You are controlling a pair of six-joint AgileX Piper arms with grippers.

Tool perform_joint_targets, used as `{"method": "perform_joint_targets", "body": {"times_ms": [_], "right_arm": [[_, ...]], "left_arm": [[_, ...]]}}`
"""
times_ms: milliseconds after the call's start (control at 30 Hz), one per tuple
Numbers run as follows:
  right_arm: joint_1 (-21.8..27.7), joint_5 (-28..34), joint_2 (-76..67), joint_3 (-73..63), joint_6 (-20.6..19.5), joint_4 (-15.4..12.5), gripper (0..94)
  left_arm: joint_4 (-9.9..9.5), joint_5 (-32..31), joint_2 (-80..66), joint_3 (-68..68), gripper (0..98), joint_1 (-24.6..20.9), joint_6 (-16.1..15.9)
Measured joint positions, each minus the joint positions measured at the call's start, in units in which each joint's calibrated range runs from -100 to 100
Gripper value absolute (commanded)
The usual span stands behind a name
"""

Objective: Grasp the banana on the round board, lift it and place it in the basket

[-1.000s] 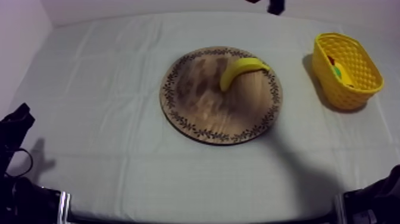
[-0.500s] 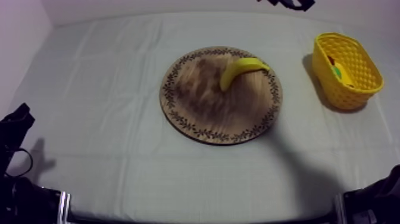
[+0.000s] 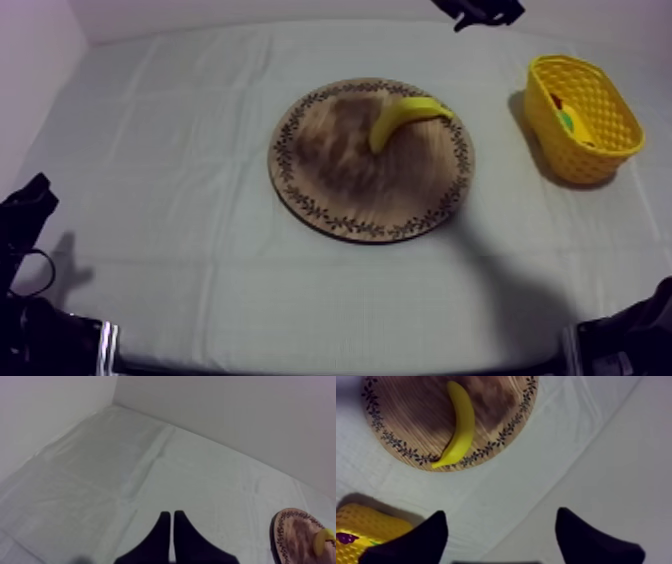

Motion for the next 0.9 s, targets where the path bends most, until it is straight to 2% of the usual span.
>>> {"method": "perform_joint_targets", "body": {"times_ms": [300, 567, 900], "right_arm": [[-0.8, -0.8, 1.2, 1.4, -2.1, 0.2, 82.7], [-1.5, -2.3, 4.4, 6.6, -3.0, 0.5, 78.5], [-1.9, -6.8, 12.0, 9.5, -4.2, 1.0, 77.8]], "left_arm": [[0.00, 0.0, 0.0, 0.0, 0.1, 0.0, 0.0], [0.00, 0.0, 0.0, 0.0, 0.1, 0.0, 0.0], [0.00, 0.0, 0.0, 0.0, 0.1, 0.0, 0.0]]}}
